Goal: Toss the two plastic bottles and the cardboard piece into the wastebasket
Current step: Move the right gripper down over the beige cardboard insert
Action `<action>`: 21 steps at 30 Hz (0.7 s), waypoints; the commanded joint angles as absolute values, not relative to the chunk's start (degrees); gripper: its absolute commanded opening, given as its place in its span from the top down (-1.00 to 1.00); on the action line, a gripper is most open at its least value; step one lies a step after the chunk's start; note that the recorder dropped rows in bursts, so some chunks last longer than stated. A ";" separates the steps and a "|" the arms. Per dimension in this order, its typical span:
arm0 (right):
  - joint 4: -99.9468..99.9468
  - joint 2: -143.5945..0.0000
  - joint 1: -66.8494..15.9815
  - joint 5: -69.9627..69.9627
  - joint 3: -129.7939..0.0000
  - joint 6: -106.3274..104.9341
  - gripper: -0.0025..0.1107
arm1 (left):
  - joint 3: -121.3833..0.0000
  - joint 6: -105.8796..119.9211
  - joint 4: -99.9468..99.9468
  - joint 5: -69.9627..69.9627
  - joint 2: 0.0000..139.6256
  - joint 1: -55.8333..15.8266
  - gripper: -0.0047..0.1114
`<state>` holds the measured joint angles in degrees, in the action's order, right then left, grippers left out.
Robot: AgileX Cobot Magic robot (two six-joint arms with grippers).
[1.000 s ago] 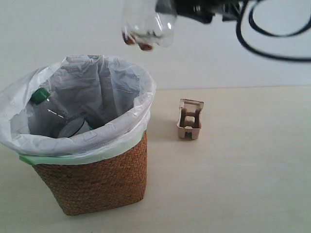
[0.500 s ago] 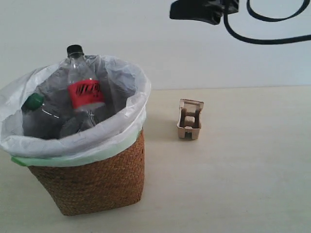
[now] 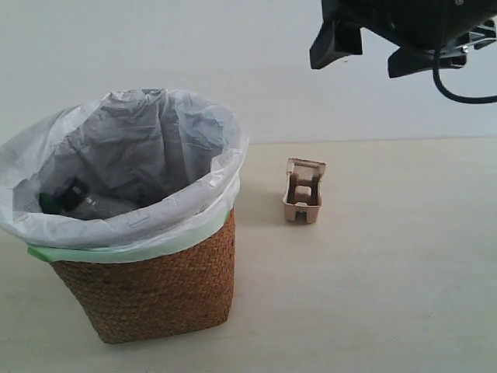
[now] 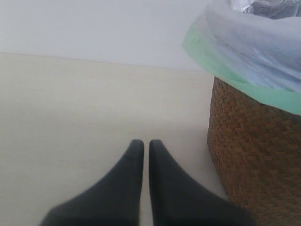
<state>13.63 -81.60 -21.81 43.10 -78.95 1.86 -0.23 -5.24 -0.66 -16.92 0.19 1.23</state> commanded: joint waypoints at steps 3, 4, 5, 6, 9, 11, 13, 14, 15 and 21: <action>8.32 -84.43 -21.70 46.96 -79.26 10.96 -0.29 | 0.00 -5.55 -0.94 -16.92 0.00 0.76 0.85; 8.21 -85.65 -21.70 47.14 -79.26 10.53 -0.21 | 0.00 -5.55 -0.94 -16.92 0.00 0.76 0.85; 8.21 -86.79 -21.70 46.99 -79.26 10.42 -0.18 | 0.00 -5.55 -0.94 -16.92 0.00 0.76 0.85; 8.61 -88.29 -21.70 46.68 -79.26 10.42 -0.20 | 0.00 -5.55 -0.94 -16.92 0.00 0.76 0.85; 9.46 -92.90 -21.70 45.94 -79.52 10.54 -0.31 | 0.00 -5.55 -0.94 -16.92 0.00 0.76 0.85; 10.07 -95.81 -21.70 45.00 -80.12 11.05 -0.37 | 0.00 -5.55 -0.94 -16.92 0.00 0.76 0.85; 11.07 -98.97 -21.70 43.92 -81.02 11.47 -0.39 | 0.00 -5.55 -0.94 -16.92 0.00 0.76 0.85; 11.54 -100.13 -21.70 43.16 -81.35 11.47 -0.39 | 0.00 -5.55 -0.94 -16.92 0.00 0.76 0.85; 11.56 -101.43 -21.70 41.67 -81.68 11.47 -0.39 | 0.00 -5.55 -0.94 -16.92 0.00 0.76 0.85; 11.56 -109.82 -21.70 37.81 -87.80 11.84 -0.39 | 0.00 -5.55 -0.94 -16.92 0.00 0.76 0.85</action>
<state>11.37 -107.15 -21.81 38.72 -84.81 11.67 -0.23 -5.24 -0.66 -16.92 0.19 1.23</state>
